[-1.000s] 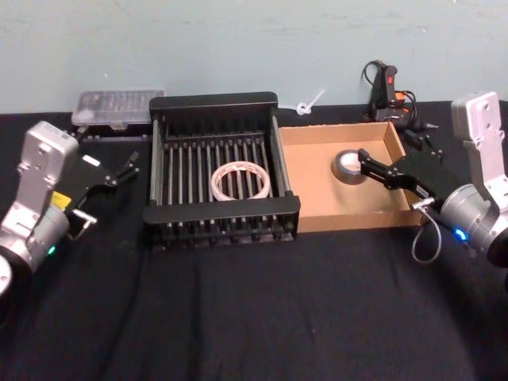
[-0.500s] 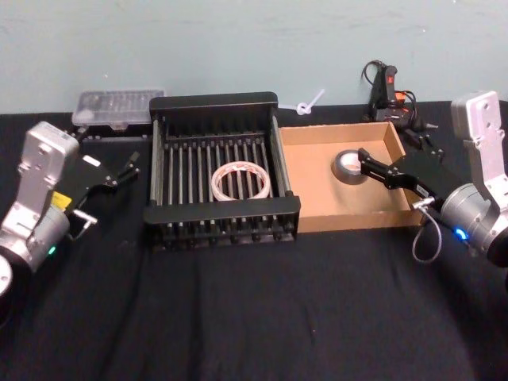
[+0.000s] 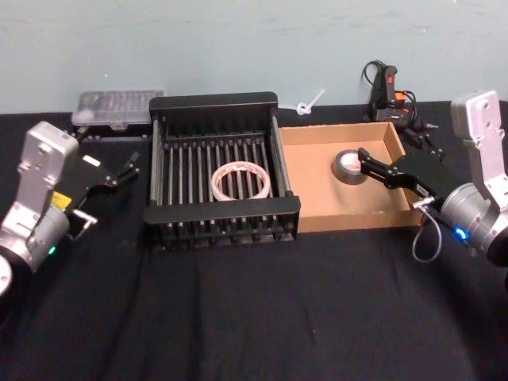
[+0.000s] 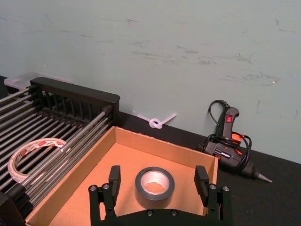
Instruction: Pick up the white tape and place it into the black box , Pick up the silver tape and place it into the brown box.
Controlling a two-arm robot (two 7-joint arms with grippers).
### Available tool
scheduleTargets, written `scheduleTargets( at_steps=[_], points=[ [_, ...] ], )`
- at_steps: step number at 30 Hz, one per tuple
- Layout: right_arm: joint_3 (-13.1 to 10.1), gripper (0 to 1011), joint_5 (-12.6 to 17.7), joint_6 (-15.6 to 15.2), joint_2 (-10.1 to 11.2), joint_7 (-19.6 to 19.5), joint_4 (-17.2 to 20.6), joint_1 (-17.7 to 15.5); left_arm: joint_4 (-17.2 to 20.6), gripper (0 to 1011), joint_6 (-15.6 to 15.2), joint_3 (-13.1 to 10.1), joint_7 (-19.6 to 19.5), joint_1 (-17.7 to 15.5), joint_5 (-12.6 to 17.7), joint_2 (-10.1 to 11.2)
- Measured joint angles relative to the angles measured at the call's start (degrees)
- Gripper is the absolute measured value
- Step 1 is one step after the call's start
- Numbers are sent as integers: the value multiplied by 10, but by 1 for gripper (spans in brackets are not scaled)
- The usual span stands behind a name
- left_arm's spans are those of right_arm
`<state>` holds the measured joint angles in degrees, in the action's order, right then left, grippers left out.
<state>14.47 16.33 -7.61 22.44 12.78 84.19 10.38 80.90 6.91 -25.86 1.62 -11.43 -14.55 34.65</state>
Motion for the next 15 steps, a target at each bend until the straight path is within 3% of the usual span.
scheduleTargets(
  at_steps=[15],
  points=[
    [0, 1000, 0, 0, 0, 0, 0, 0, 0, 1001, 0, 0, 0, 0, 0, 0]
  ],
)
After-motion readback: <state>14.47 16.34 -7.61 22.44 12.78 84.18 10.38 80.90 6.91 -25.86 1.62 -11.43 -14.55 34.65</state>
